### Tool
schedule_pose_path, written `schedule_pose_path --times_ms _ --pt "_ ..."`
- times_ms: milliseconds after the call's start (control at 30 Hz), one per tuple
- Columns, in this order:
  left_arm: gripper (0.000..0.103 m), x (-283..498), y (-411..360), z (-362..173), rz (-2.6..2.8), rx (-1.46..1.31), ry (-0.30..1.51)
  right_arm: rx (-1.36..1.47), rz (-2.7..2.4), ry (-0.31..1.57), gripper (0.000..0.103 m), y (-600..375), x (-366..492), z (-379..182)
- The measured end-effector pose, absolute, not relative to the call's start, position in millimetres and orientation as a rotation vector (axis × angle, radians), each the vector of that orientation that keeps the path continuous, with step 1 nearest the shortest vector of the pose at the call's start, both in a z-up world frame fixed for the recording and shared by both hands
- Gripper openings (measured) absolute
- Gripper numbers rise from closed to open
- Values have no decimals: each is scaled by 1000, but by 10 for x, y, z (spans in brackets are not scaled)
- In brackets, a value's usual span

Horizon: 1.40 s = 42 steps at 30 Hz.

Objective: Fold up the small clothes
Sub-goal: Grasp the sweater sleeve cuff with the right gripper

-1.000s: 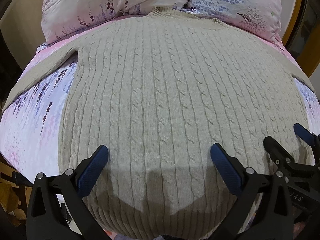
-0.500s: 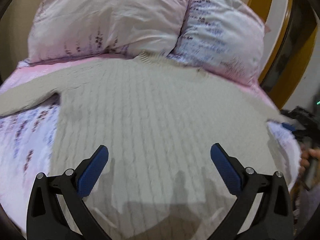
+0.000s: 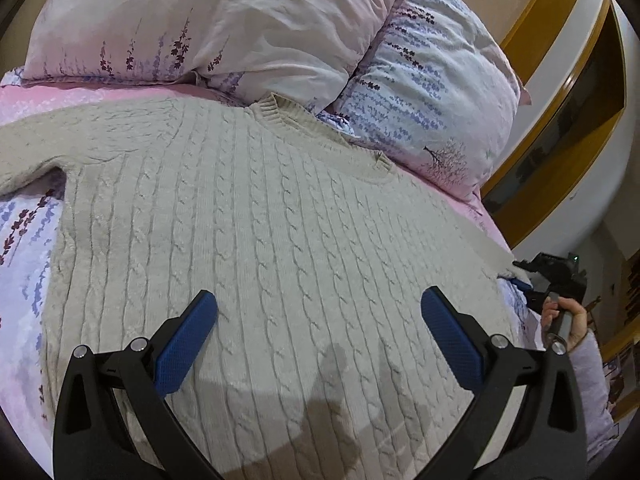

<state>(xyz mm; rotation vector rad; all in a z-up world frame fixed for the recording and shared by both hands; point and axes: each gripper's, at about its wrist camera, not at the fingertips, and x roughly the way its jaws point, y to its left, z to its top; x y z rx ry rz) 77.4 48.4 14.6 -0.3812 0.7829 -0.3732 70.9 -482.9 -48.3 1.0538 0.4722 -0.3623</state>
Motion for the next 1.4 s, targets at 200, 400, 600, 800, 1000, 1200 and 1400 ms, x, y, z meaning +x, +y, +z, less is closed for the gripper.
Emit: schedule_pose_path --times_ms 200,400,600,800,1000,1200,1400 --pt "102 791 515 115 -385 -397 787 1050 -377 432 10 -4947 655 -539" --pt "102 789 538 118 -394 -413 780 866 -362 329 9 -4698 644 -142" --pt "102 763 544 116 -397 -422 773 639 -199 236 9 -4093 729 386" --pt "102 757 537 122 -395 -424 772 403 121 360 9 -2966 1115 439" --pt "102 735 530 134 -397 -432 767 243 227 711 45 -2090 1635 -153" --pt "102 710 561 141 -412 -457 761 413 239 655 57 -2480 1333 23" --pt "102 700 584 147 -423 -476 757 753 -132 565 56 -3679 970 33"
